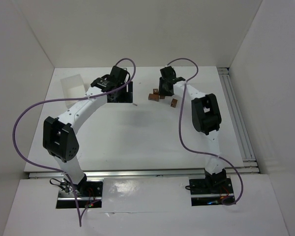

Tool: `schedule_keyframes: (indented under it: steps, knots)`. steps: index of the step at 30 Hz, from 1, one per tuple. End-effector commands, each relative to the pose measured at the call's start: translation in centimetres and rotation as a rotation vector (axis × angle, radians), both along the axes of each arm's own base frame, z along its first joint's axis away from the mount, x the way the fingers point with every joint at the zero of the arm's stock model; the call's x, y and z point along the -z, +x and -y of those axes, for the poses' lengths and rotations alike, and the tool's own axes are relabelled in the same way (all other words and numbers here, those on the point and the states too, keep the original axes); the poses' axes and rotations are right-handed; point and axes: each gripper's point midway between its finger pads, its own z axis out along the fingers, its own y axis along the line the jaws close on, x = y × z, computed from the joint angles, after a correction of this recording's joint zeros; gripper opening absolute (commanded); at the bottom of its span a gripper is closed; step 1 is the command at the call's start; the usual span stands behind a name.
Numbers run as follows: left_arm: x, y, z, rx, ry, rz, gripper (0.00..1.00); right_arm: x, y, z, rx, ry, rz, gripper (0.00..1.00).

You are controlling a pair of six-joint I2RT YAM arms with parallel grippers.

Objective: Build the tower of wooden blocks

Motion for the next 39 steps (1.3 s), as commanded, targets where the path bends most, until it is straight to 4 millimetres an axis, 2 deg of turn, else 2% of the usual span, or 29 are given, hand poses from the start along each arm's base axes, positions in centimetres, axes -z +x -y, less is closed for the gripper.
schedule_keyframes:
  steps: [1,3,4,5,6,8,9,10,11,12,14,16,17,18,21,22,23,24,25,26,27,28,29,30,31,33,34,35,39]
  knots:
    - [-0.6,-0.2,-1.0,-0.011,0.018,0.021,0.84,-6.8,-0.2,-2.0,-0.121,0.177,0.1,0.27]
    - [0.0,-0.1,-1.8,-0.02,-0.009,0.007,0.84,-7.4,-1.2,-2.1,-0.18,0.264,0.092,0.27]
    - [0.4,0.4,-2.8,-0.047,-0.039,-0.004,0.84,-9.3,-2.5,-3.4,-0.266,0.352,0.091,0.27]
    - [0.8,0.0,-3.4,-0.054,-0.047,-0.022,0.84,-9.8,-3.4,-3.8,-0.322,0.395,0.087,0.27]
    - [0.4,0.2,-4.0,-0.065,-0.075,-0.011,0.84,-10.7,-5.2,-4.6,-0.403,0.476,0.074,0.27]
    - [0.5,0.3,-4.4,-0.067,-0.103,-0.006,0.84,-11.4,-7.2,-5.5,-0.471,0.545,0.058,0.27]
    - [0.4,0.4,-4.1,-0.057,-0.117,-0.002,0.84,-10.7,-8.5,-5.8,-0.5,0.573,0.04,0.27]
    - [-0.1,0.6,-4.3,-0.06,-0.133,0.013,0.84,-10.9,-9.4,-6.0,-0.519,0.602,0.034,0.27]
    - [-0.2,0.4,-3.8,-0.04,-0.156,0.004,0.84,-12.5,-11.0,-6.8,-0.58,0.671,0.033,0.27]
    - [0.1,0.2,-3.9,-0.035,-0.171,-0.01,0.84,-11.9,-12.2,-7.0,-0.606,0.706,0.025,0.27]
    - [-0.7,0.2,-2.6,0.012,-0.231,0.004,0.84,-13.2,-14.4,-7.7,-0.674,0.796,0.0,0.27]
    - [-0.2,-0.1,-2.1,0.045,-0.267,-0.015,0.84,-13.2,-15.7,-7.9,-0.707,0.839,-0.004,0.27]
    - [-0.6,0.4,-1.9,0.061,-0.296,0.005,0.84,-13.4,-16.2,-7.9,-0.725,0.848,0.001,0.27]
    - [-0.6,-0.6,-0.7,0.121,-0.35,-0.013,0.84,-14.3,-17.0,-8.0,-0.757,0.873,0.009,0.27]
    - [-1.9,-1.0,0.7,0.236,-0.494,0.0,0.84,-14.5,-18.3,-7.9,-0.763,0.909,-0.005,0.27]
    - [-2.2,-1.2,0.7,0.253,-0.518,0.003,0.84,-14.0,-18.6,-7.8,-0.754,0.911,-0.022,0.28]
    - [-1.8,-1.3,0.1,0.243,-0.532,-0.011,0.84,-13.2,-18.6,-7.9,-0.711,0.892,-0.051,0.28]
    - [-2.5,-1.2,-0.1,0.239,-0.551,0.004,0.84,-11.8,-17.0,-7.1,-0.64,0.794,-0.016,0.28]
    - [-1.9,-1.3,-0.5,0.226,-0.55,-0.008,0.84,-9.5,-17.5,-6.6,-0.559,0.718,-0.102,0.28]
    - [-1.7,-1.6,-0.5,0.218,-0.555,-0.016,0.84,-9.4,-16.4,-6.9,-0.521,0.626,-0.086,0.28]
    - [-1.4,-1.5,-1.1,0.201,-0.555,-0.021,0.84,-7.0,-14.3,-5.1,-0.382,0.442,-0.066,0.28]
    - [-1.7,-1.3,-1.7,0.182,-0.543,-0.004,0.84,-6.2,-13.8,-4.6,-0.321,0.351,-0.073,0.28]
    - [-1.4,-1.4,-1.9,0.159,-0.536,-0.019,0.84,-6.1,-14.2,-5.1,-0.293,0.258,-0.087,0.28]
    - [-1.5,-1.5,-2.1,0.149,-0.526,-0.016,0.84,-5.6,-13.9,-4.4,-0.235,0.177,-0.085,0.28]
    - [-1.2,-1.4,-2.6,0.126,-0.504,-0.019,0.84,-4.7,-13.1,-2.7,-0.123,0.055,-0.064,0.28]
    - [-1.0,-1.6,-3.1,0.102,-0.48,-0.022,0.84,-4.3,-13.6,-2.3,-0.068,-0.046,-0.052,0.28]
    - [-0.8,-1.2,-3.9,0.073,-0.458,-0.013,0.84,-4.1,-13.4,-1.2,-0.009,-0.117,-0.029,0.28]
    - [-1.2,-1.2,-4.1,0.059,-0.455,-0.002,0.84,-4.3,-13.4,-1.2,0.016,-0.139,-0.009,0.28]
    - [-1.0,-1.2,-4.4,0.043,-0.44,-0.007,0.84,-2.9,-14.2,-1.2,0.079,-0.263,-0.019,0.28]
